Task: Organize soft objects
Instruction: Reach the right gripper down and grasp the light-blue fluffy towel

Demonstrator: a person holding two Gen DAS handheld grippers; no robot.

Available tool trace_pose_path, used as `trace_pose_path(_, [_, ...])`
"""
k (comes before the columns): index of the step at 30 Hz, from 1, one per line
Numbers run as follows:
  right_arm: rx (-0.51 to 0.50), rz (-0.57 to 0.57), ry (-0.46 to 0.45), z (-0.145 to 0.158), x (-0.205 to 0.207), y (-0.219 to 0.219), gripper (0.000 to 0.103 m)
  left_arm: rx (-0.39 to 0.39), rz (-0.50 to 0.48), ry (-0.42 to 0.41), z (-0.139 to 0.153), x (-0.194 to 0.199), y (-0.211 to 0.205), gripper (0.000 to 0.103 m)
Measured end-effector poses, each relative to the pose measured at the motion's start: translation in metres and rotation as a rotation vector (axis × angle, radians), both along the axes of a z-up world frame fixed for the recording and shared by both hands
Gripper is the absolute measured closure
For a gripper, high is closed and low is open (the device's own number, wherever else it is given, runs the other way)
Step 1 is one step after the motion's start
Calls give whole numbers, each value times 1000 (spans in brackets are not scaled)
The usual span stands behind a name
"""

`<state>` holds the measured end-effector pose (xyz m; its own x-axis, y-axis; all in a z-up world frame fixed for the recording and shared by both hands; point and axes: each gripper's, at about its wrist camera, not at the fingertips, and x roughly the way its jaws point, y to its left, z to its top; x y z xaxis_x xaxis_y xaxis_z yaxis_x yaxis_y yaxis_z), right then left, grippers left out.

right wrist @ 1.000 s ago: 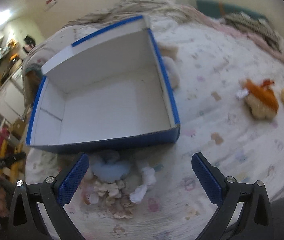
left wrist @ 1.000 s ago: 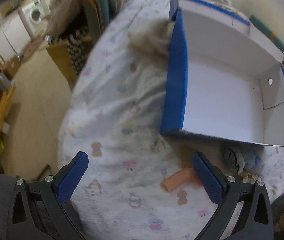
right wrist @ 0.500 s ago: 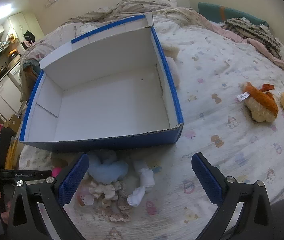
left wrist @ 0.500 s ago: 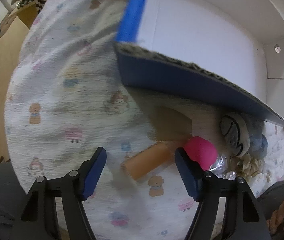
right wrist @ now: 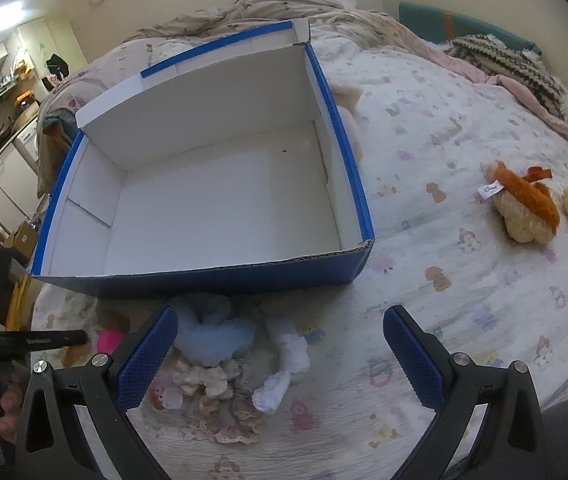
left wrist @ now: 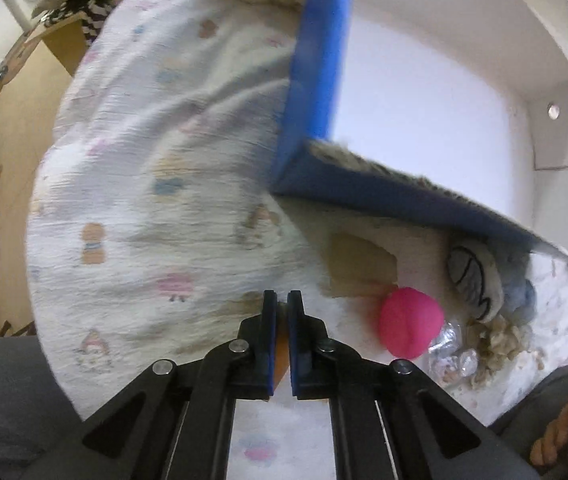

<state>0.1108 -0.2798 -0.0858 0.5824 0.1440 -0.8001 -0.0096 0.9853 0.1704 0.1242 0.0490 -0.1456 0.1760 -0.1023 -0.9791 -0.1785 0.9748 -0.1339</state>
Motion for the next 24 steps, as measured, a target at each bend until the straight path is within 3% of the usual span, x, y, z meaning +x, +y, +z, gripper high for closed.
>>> trace_pose_path(4, [44, 6, 26, -2, 3, -4, 0, -8, 0, -49, 21, -10, 9, 98])
trace_pose_path(9, [176, 68, 167, -16, 19, 5, 0, -4, -11, -69, 30, -26, 5, 98])
trace_pose_path(17, [-9, 181, 206, -27, 50, 77, 0, 29, -7, -113, 39, -7, -7, 98])
trace_pose_path(24, [-150, 219, 240, -64, 62, 121, 0, 12, 3, -125, 42, -8, -6, 98])
